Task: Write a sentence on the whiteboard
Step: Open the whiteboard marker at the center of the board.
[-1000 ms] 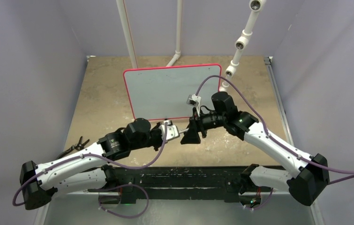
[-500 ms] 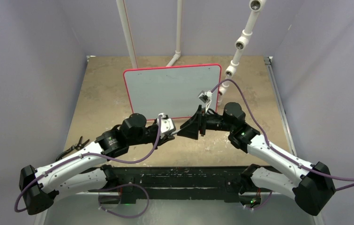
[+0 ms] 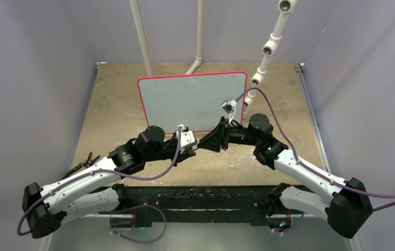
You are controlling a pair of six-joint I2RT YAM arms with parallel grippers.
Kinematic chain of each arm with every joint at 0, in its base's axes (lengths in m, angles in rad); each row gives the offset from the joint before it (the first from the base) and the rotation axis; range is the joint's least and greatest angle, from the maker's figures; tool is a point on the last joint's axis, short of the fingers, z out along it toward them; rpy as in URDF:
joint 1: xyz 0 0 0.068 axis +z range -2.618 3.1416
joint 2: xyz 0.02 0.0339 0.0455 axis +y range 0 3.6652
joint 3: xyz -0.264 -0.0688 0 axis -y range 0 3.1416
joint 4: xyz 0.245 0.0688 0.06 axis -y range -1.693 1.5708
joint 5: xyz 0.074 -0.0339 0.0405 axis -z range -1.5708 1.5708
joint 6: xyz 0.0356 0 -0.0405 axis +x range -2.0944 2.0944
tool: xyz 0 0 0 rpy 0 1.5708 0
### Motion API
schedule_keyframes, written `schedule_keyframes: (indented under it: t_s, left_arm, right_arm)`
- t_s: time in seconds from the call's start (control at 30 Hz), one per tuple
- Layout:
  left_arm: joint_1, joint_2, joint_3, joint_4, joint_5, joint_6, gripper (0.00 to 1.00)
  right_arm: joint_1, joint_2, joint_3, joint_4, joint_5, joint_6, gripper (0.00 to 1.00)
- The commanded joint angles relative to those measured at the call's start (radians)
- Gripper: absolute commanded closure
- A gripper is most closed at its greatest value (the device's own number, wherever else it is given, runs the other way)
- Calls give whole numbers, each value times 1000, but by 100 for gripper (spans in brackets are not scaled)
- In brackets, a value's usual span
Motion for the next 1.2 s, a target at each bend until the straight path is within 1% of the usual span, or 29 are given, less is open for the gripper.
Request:
schedule_keyframes:
  t_s: [0.0,0.23,0.6,0.7,0.77,0.83,0.93,0.97,1.0,1.1,1.17]
  left_arm:
    - [12,10,43,35,-20,-33,100]
    - [16,17,45,36,-20,-37,100]
    - [22,30,48,38,-23,-47,100]
    - [24,30,48,40,-24,-47,100]
    - [24,33,48,40,-23,-47,100]
    - [24,34,48,38,-23,-47,100]
    - [25,36,49,37,-22,-44,100]
    - [25,36,48,37,-24,-45,100]
    - [25,35,48,36,-27,-45,94]
    - [25,32,47,30,-31,-42,63]
    - [25,31,47,22,-36,-35,53]
  right_arm:
    - [8,9,27,17,-16,-20,55]
    - [13,29,24,17,-19,-33,64]
    - [21,54,20,-7,-17,-62,66]
    - [26,64,20,-9,-21,-68,68]
    - [28,69,19,-10,-20,-70,72]
    - [30,70,18,-9,-18,-71,79]
    - [30,67,23,-6,-8,-69,97]
    - [30,64,25,-5,-5,-69,100]
    - [30,61,27,-3,-4,-68,100]
    - [30,45,38,-5,-4,-69,100]
    - [30,34,54,-26,-5,-80,100]
